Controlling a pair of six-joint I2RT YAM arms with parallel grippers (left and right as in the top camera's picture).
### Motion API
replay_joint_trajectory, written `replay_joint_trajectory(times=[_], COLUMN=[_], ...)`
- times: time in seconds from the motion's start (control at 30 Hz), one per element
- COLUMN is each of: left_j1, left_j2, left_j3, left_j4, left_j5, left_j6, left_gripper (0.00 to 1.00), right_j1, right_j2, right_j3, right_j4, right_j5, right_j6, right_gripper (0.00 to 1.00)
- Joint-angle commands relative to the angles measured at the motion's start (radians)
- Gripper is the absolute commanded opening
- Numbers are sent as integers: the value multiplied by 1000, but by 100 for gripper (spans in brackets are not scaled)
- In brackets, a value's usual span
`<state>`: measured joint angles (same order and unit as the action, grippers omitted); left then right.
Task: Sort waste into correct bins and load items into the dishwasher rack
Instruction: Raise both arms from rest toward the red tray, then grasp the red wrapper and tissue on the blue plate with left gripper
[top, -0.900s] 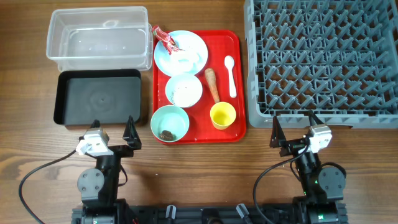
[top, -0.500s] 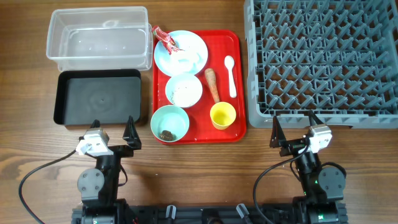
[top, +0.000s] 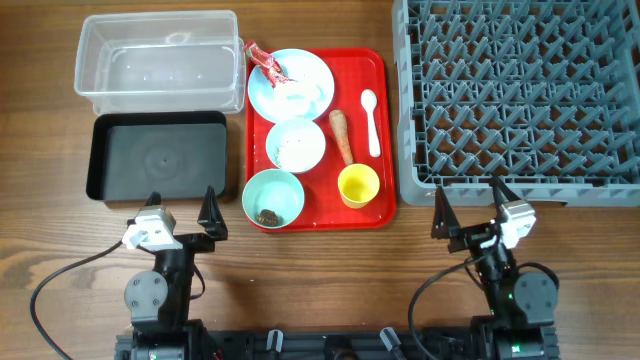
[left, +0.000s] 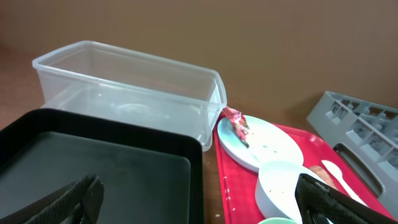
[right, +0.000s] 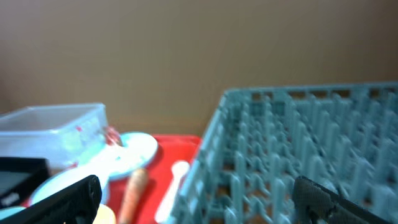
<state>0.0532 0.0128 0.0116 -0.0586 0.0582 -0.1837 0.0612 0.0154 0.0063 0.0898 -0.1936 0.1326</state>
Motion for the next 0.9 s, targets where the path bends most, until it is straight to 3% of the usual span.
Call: replay_joint_trajectory(times=[0.0,0.17,0.33,0.43,0.53,0.6,0.67,0.77,0.87], left_j1=[-6,-6,-6,-6,-94,-172,-241,-314,-348], left_j2=[-9,125,585,894,1328,1593,1838,2091,2204], left_j3=[-3,175,605,925,1405,1703,1944,2023,2023], left_j4=[83,100,31,-134,-407,-600,-765,-761,-723], left_j5=[31,39,66,95,131,53,-26,-23,-10], left_j6=[16,20,80,82,154,161,161,161,208], left_gripper=[100,100,100,100,100,100,100,100,100], right_j1=[5,5,5,5,5,5,5,5,5], right_j2=[-1,169,555,761,971,1073,1114,1170,1194], right_j3=[32,250,597,823,1065,1165,1171,1171,1171], right_j4=[26,23,-71,-241,-462,-560,-555,-595,-669], right_j5=[-81,-83,-159,-171,-173,-175,-175,-175,-175], right_j6=[22,-32,-114,-141,-140,-140,-124,-48,-17], right_gripper=[100,100,100,100,100,100,100,100,100])
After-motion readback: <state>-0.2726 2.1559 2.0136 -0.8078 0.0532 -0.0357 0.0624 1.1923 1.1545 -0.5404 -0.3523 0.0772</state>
